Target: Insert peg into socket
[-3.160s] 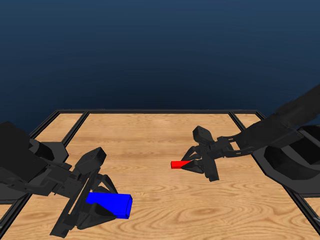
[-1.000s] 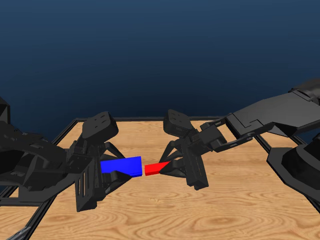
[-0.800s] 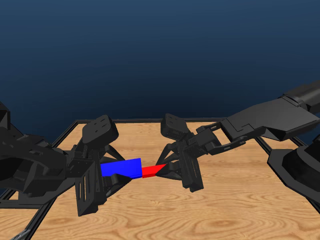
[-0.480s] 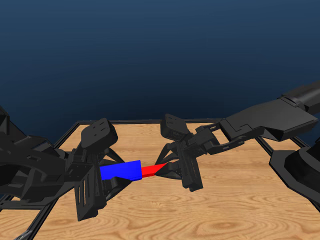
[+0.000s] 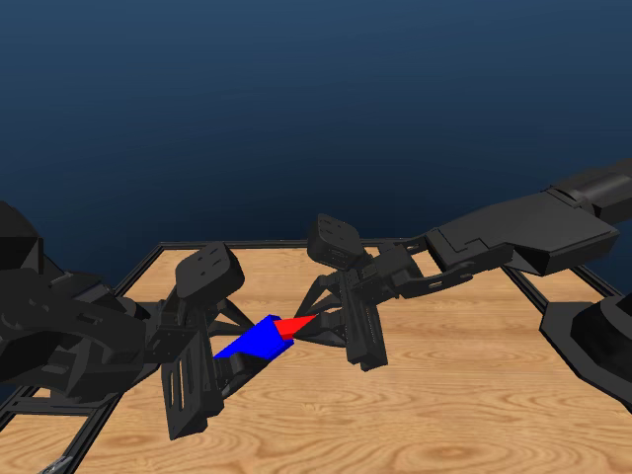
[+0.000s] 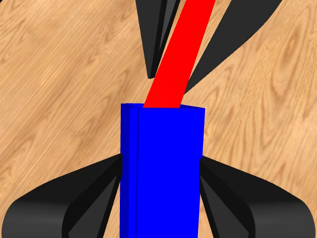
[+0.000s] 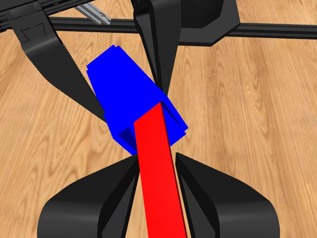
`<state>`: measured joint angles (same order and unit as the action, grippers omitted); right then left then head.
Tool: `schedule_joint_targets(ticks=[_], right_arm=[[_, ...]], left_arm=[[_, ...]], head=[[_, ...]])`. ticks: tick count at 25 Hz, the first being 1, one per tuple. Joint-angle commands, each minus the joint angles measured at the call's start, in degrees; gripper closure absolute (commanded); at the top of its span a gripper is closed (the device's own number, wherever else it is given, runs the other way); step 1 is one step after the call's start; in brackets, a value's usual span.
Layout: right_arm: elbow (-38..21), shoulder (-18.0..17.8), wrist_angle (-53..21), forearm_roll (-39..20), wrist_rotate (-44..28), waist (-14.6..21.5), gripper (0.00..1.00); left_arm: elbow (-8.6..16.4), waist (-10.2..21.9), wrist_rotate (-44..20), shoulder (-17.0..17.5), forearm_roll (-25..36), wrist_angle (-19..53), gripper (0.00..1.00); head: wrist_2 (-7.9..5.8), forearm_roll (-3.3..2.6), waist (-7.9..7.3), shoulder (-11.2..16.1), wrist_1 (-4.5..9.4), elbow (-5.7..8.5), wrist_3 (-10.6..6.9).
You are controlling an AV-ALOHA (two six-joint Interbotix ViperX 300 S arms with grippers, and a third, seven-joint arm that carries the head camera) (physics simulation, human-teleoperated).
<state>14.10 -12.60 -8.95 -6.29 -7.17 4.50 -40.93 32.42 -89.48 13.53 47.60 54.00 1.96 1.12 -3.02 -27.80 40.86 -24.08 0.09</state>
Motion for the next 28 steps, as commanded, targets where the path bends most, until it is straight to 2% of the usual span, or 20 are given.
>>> schedule_joint_targets(ticks=[1, 2, 4, 7, 8, 10, 11, 12, 13, 14, 15, 16, 17, 18, 19, 20, 22, 24, 27, 28], right_arm=[[-5.73, -2.35, 0.06, -0.01, 0.99, 1.88, 1.00], [-6.70, -2.68, -0.99, -0.03, 1.28, 2.24, 1.00], [-9.18, -4.47, -3.75, -0.81, 1.90, 3.26, 1.00], [-10.95, -5.62, -7.83, -1.83, 2.63, 3.21, 1.00], [-12.16, -6.14, -9.00, -1.96, 2.77, 3.44, 1.00], [-14.21, -7.20, -10.31, -2.15, 3.30, 3.98, 1.00], [-15.14, -7.94, -10.76, -2.13, 3.49, 3.91, 1.00], [-15.60, -8.03, -10.89, -1.95, 3.58, 4.03, 1.00], [-15.69, -8.26, -10.80, -1.54, 3.46, 4.12, 0.64], [-15.37, -8.10, -10.67, -1.20, 3.20, 4.00, 0.01], [-14.71, -7.77, -10.41, -0.74, 2.89, 4.05, 0.00], [-13.91, -7.48, -10.13, -0.21, 2.33, 3.79, 0.00], [-13.34, -7.22, -10.26, 0.41, 2.05, 3.77, 0.00], [-12.01, -6.67, -9.71, 0.53, 1.77, 3.73, 0.00], [-11.15, -6.29, -9.76, 0.80, 1.26, 3.71, 0.00], [-9.94, -5.85, -9.78, 1.06, 0.90, 3.33, 0.00], [-6.93, -4.04, -8.59, 1.36, -0.32, 3.47, 0.00], [-3.93, -2.42, -8.33, 1.61, -1.35, 3.23, 0.00], [-0.19, 0.04, -7.14, 1.53, -2.92, 3.05, 0.00], [1.41, 0.73, -7.01, 1.52, -3.39, 3.07, 0.00]], left_arm=[[0.77, -0.47, 0.39, -0.09, 0.32, -1.24, 1.00], [0.17, -1.60, -0.57, -0.34, 1.31, -3.84, 1.00], [1.17, 0.10, 0.24, 0.49, -0.05, -1.99, 1.00], [-0.10, -0.25, 0.02, -0.12, -0.65, -2.27, 1.00], [1.05, -0.13, -0.16, 0.26, -0.98, -2.27, 1.00], [-0.01, 0.18, 0.84, -1.26, -1.03, -4.05, 1.00], [0.79, -0.84, -0.07, -1.13, -1.20, -4.27, 1.00], [-0.60, -0.94, 0.74, -2.28, -1.62, -4.31, 1.00], [0.96, -0.93, 0.08, -1.39, -1.58, -4.98, 1.00], [0.72, -1.18, 0.15, -1.99, -1.94, -4.61, 1.00], [1.02, -0.06, 0.57, -1.81, -1.93, -5.21, 1.00], [1.16, -0.34, 0.95, -2.84, -2.88, -2.88, 1.00], [-0.55, -0.82, -0.74, -1.83, -1.89, -5.89, 1.00], [0.85, -0.67, -0.10, -1.73, -2.07, -5.39, 1.00], [-0.37, -1.28, -0.72, -1.97, -1.39, -6.60, 1.00], [-0.04, -0.42, -1.42, -3.16, -1.21, -6.15, 1.00], [0.09, -1.70, 1.07, -2.27, -2.62, -7.17, 1.00], [0.74, -1.23, -0.25, -2.17, -2.06, -6.67, 1.00], [-0.27, -1.26, -0.15, -2.56, -2.13, -5.91, 1.00], [0.62, -1.17, 0.01, -2.12, -2.29, -5.72, 1.00]], head=[[-0.24, 0.08, -0.45, 0.02, -0.85, 1.14, 0.29], [-0.36, 0.09, -0.60, -0.04, -0.83, 1.13, 0.28], [-0.49, 0.13, -0.89, -0.12, -0.78, 1.10, 0.37], [-0.68, 0.19, -1.26, -0.10, -0.77, 1.09, 0.59], [-0.75, 0.20, -1.34, -0.11, -0.71, 1.10, 0.63], [-0.99, 0.14, -1.32, -0.06, -0.83, 1.13, 0.63], [-1.03, 0.13, -1.33, -0.05, -0.92, 1.12, 0.60], [-1.07, 0.13, -1.34, -0.06, -0.92, 1.10, 0.62], [-1.06, 0.14, -1.38, -0.07, -0.90, 1.10, 0.63], [-1.07, 0.15, -1.44, -0.07, -0.88, 1.11, 0.67], [-1.09, 0.17, -1.53, -0.09, -0.92, 1.11, 0.68], [-1.14, 0.17, -1.60, -0.13, -0.94, 1.10, 0.69], [-1.15, 0.19, -1.67, -0.14, -0.96, 1.12, 0.74], [-1.17, 0.20, -1.73, -0.17, -1.06, 1.13, 0.79], [-1.22, 0.20, -1.77, -0.22, -1.11, 1.14, 0.76], [-1.29, 0.19, -1.80, -0.27, -1.19, 1.15, 0.79], [-1.37, 0.20, -1.88, -0.36, -1.27, 1.18, 0.90], [-1.40, 0.20, -1.93, -0.43, -1.35, 1.24, 1.02], [-1.40, 0.19, -1.87, -0.52, -1.56, 1.30, 1.07], [-1.41, 0.18, -1.83, -0.57, -1.54, 1.32, 1.08]])
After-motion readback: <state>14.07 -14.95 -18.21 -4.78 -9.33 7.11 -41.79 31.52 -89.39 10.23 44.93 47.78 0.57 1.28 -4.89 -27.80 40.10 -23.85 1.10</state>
